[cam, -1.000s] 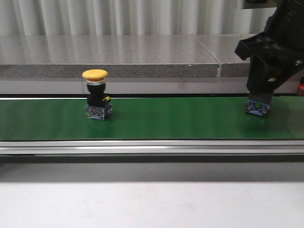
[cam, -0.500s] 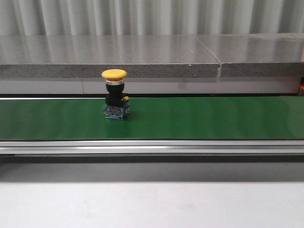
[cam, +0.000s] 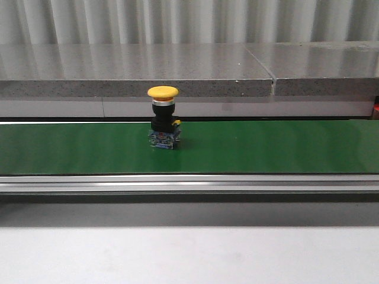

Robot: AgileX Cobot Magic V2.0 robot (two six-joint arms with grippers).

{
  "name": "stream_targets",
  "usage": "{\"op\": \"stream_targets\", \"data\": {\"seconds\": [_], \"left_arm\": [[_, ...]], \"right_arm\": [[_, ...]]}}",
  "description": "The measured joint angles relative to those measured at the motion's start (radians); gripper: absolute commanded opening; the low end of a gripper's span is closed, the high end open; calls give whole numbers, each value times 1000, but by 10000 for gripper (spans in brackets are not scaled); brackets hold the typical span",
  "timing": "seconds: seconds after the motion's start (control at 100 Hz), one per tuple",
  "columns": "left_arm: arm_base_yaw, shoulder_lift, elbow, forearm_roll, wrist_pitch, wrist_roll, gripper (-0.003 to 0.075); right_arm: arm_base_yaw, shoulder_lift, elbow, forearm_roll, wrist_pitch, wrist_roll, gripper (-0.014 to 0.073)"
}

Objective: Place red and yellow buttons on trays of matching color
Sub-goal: 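Carry the red button into the red tray and open the right gripper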

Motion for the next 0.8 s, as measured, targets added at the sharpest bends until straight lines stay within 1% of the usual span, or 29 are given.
{"op": "stream_targets", "data": {"seconds": [0.23, 0.44, 0.8], "left_arm": [[0, 0, 0, 0, 0, 0, -20], [0, 0, 0, 0, 0, 0, -20], [0, 0, 0, 0, 0, 0, -20]], "right_arm": [[0, 229, -235, 0, -1, -6, 151], [0, 381, -382, 0, 36, -6, 151], [0, 476, -411, -8, 14, -8, 151]]}}
